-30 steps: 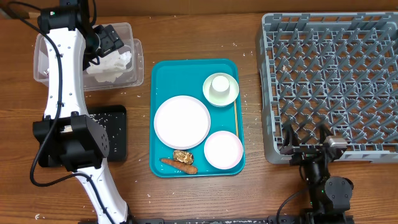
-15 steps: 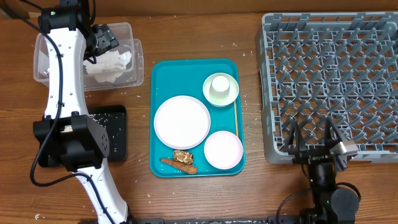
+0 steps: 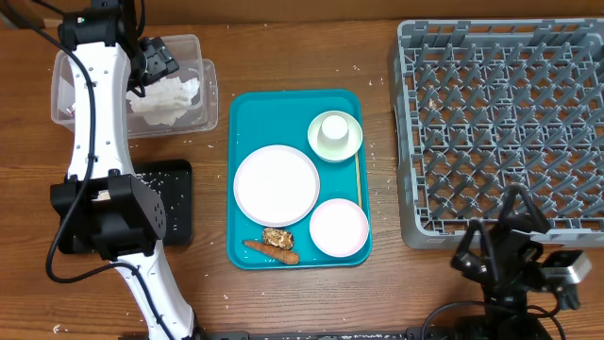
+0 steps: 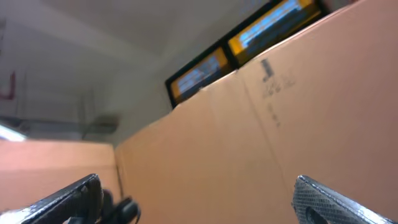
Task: Sort waste into correct bins and load items into the dishwasher
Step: 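Move the right gripper over the white cup on the teal tray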
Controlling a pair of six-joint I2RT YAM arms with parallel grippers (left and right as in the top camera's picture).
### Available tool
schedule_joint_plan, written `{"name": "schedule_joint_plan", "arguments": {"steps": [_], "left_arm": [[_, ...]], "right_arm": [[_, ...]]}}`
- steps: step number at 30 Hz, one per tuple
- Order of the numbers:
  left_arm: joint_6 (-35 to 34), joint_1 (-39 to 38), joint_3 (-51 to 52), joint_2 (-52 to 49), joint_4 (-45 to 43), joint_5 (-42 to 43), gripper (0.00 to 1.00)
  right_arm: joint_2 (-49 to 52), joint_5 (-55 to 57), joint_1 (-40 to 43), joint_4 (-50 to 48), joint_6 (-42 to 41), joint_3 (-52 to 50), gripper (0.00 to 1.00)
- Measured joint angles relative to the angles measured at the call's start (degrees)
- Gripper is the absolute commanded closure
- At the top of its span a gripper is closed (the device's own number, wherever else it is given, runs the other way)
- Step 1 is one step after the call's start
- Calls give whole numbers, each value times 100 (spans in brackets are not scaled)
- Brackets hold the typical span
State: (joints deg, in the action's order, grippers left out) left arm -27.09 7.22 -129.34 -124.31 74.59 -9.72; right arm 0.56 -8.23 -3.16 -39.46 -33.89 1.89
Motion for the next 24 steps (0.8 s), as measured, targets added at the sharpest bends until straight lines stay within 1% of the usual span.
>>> {"name": "schedule_joint_plan", "arguments": {"steps": [3,6,9,13,16,19,21,24], "left_arm": [[0,0,2,0,0,0,0],[0,0,2,0,0,0,0],[0,0,2,0,4,0,0],[0,0,2,0,2,0,0],[0,0,4,0,0,0,0],[0,0,4,0,0,-2,0],[0,0,4,0,0,-2,0],[0,0,4,0,-2,-2,0]], "right_arm": [[125,227,0,452,-83,378,0],[562,212,2,1038,15,1084,0],[1344,-125,0,1587,345,1978,0],[2896,-946,0,2612,962,3456,0],[4378,-1637,-20,3873,1484,4889,0],[5860,-2017,-197,5484,2041,6413,0],[6725,-2087,-409,6524,2391,7302,0],[8004,-1829,-863,7932,2839,8638,0]]}}
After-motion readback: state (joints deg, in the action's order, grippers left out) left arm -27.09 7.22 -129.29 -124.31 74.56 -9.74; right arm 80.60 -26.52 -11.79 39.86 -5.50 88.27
